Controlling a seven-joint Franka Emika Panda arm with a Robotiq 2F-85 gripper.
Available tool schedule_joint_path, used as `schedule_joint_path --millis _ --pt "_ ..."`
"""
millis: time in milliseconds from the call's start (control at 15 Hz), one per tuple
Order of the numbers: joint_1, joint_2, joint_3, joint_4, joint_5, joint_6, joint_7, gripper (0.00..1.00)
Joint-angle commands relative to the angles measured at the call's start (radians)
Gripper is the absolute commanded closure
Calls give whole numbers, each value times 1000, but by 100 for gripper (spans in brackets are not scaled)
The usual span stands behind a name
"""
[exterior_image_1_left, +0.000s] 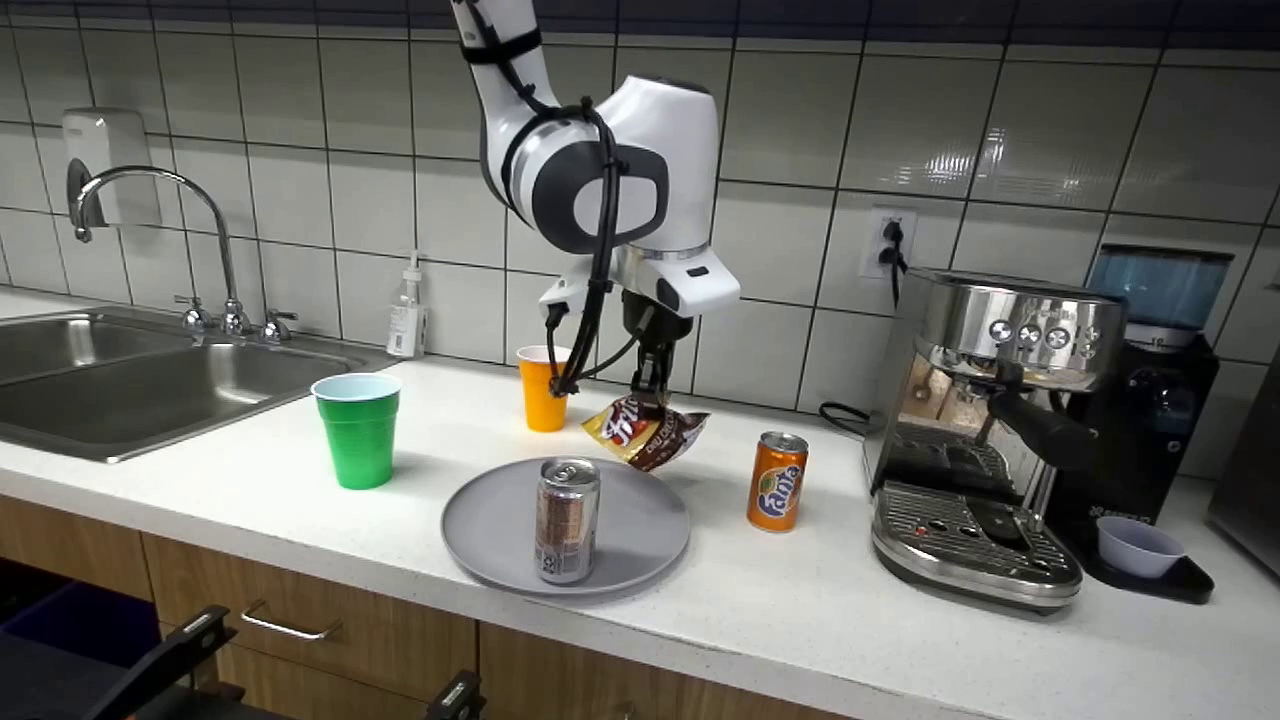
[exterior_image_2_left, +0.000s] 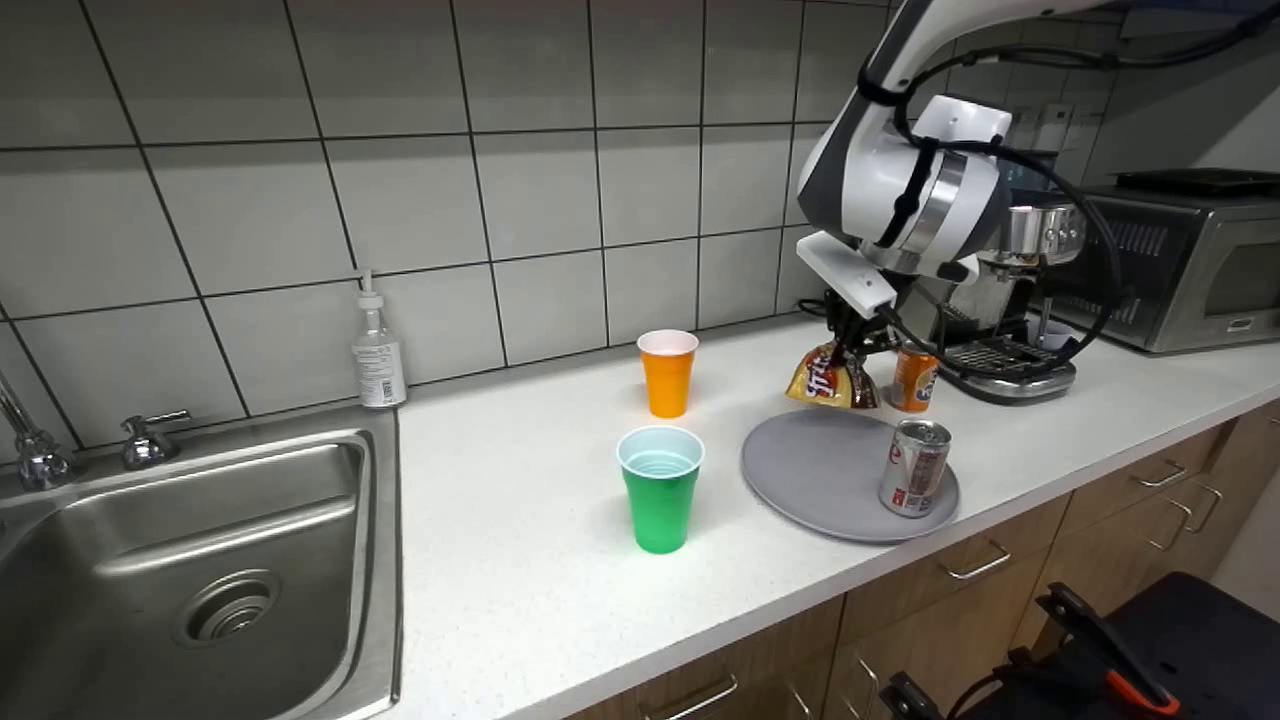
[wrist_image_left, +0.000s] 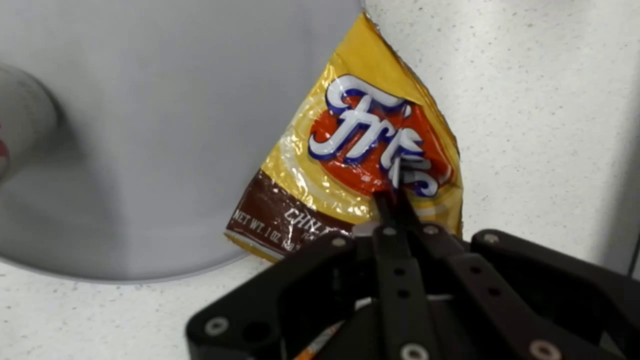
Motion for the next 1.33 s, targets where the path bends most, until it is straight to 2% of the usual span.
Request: schedule_joint_path --millis 0,467,1267 --pt "-8 8 -17 68 -47 -51 20 100" --pt "-26 88 -35 207 -115 -87 23 100" --pt "-40 268 -52 430 -152 -186 35 100"
